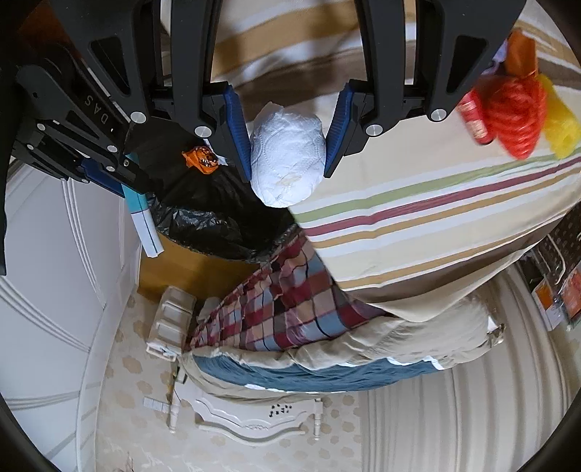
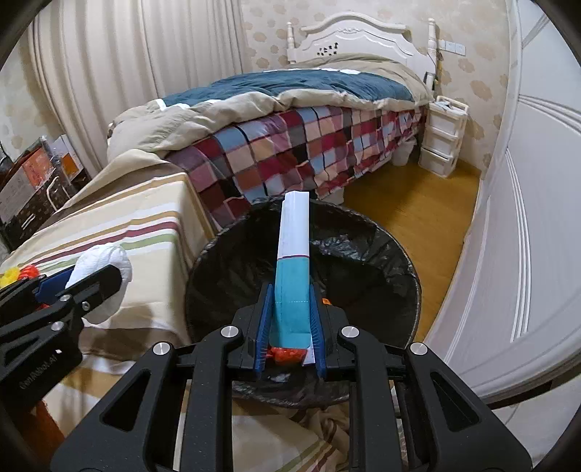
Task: Collect trash
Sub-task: 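Carry both items over the black bin and open both tools to drop them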
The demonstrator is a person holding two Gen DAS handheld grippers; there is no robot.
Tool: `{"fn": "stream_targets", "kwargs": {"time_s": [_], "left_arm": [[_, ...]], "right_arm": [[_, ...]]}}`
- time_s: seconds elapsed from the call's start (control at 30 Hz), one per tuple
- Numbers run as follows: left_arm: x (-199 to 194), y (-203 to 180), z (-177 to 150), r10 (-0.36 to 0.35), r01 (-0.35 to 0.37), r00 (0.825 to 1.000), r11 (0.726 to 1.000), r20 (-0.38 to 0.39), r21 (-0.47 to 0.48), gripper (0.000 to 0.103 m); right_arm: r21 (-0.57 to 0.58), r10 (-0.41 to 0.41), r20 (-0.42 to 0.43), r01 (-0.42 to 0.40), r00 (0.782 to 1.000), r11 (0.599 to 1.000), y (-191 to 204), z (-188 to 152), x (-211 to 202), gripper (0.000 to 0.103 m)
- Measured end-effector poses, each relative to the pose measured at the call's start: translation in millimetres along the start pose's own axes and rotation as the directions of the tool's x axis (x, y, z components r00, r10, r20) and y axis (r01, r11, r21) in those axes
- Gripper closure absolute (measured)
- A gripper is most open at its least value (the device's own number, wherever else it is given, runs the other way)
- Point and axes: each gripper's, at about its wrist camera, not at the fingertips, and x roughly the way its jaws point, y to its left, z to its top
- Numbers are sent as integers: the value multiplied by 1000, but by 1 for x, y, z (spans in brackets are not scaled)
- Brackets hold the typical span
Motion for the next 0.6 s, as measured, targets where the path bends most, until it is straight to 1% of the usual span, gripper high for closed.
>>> {"fn": "stream_targets", "kwargs": {"time_s": [0.13,0.37,0.6], "left_arm": [[18,-11,7,6,-5,1000,1000,-22,11,62],[35,-20,18,13,-13,999,1000,-41,20,62],[48,-29,22,22,-20,998,999,-60,36,61]], "right_arm": [[16,-4,-16,4,1000,1000,-9,1,12,83],[37,-16,-38,17,999,999,-22,3,28,83],[52,-27,-50,30,998,998,-32,5,38,83]]}}
